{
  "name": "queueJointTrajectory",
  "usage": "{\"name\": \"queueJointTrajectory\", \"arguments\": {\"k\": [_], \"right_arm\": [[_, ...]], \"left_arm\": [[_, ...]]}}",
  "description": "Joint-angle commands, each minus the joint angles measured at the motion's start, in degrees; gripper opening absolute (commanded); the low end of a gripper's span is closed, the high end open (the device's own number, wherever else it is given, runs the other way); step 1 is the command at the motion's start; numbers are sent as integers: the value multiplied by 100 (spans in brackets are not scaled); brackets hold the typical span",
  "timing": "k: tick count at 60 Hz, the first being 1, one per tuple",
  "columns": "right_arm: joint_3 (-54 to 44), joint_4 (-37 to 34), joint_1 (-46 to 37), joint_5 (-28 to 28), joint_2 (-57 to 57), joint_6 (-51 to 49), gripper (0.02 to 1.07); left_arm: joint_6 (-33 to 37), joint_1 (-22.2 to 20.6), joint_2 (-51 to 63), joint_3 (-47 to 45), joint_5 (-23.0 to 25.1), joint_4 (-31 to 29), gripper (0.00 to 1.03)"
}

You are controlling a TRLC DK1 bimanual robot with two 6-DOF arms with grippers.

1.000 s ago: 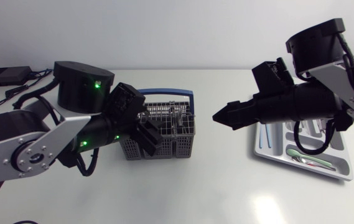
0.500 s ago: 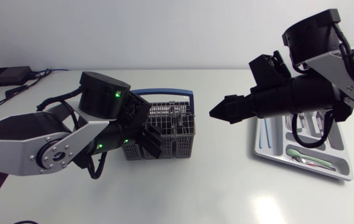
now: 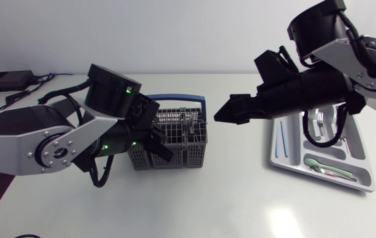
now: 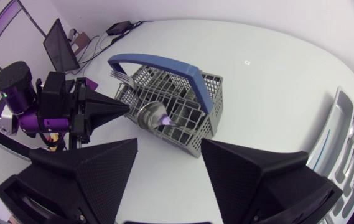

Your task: Unload the cutlery basket into the drawer organizer.

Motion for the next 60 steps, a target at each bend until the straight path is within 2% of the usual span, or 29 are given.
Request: {"name": "queueJointTrajectory", "arguments": {"k": [1, 16, 32, 50, 60], "right_arm": [[181, -124, 121, -126, 212, 165, 76], [331, -176, 244, -152, 317, 191, 77], [374, -212, 332, -135, 414, 191, 77], [550, -387, 341, -82, 528, 200, 77], [752, -422, 561, 199, 722, 376, 76]], "left_arm": [[-181, 72, -30, 178, 68, -86, 15], [-119, 187, 269, 204, 86, -95, 15], [-119, 222, 778, 187, 112, 239, 15], [-137, 213, 963, 152, 121, 318, 15], [-146, 231, 919, 90, 130, 318, 15]]}}
